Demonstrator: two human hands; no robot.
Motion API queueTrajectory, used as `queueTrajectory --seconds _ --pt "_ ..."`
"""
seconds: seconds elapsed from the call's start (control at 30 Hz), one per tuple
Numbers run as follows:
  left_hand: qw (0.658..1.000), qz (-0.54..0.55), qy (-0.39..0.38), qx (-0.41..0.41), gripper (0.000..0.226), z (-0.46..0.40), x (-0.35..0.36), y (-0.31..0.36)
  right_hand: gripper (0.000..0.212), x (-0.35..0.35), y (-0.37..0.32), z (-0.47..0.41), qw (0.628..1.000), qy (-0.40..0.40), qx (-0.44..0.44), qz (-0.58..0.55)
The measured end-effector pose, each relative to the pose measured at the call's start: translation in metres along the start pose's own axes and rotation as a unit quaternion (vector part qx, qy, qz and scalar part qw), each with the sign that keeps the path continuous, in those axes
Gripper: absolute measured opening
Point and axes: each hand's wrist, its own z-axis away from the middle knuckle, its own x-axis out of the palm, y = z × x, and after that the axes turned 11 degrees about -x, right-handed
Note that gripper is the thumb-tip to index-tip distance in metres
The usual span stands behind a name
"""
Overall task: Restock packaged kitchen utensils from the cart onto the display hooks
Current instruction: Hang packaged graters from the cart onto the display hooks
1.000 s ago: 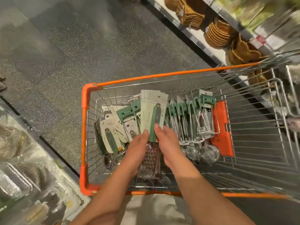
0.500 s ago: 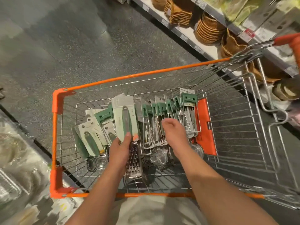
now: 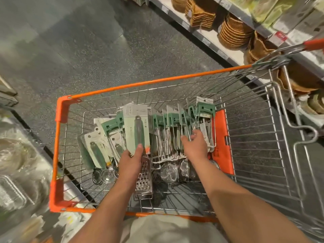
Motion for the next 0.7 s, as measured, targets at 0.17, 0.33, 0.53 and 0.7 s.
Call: queueTrajectory --seconds 0.17,0.33,0.53,0.7 --pt "1.0 -0.016 0.004 0.008 0.107 0.002 0.004 0.0 0.052 -0.007 0.004 -0.007 0.989 0.104 -0.042 0.098" --pt "1.0 -0.01 0.002 0.029 0.098 0.0 0.016 0.005 0.085 -0.017 0.007 -0.024 0.998 0.054 0.022 0.014" --pt "0.998 -0.024 -0.013 0.052 0.103 0.008 0.038 0.015 0.067 -0.029 0.016 -0.03 0.998 -0.053 0.033 -0.026" --pt "0.998 -0.018 -0.02 0.062 0.092 0.017 0.048 0.021 0.036 -0.036 0.02 -0.035 0.999 0.009 0.03 0.006"
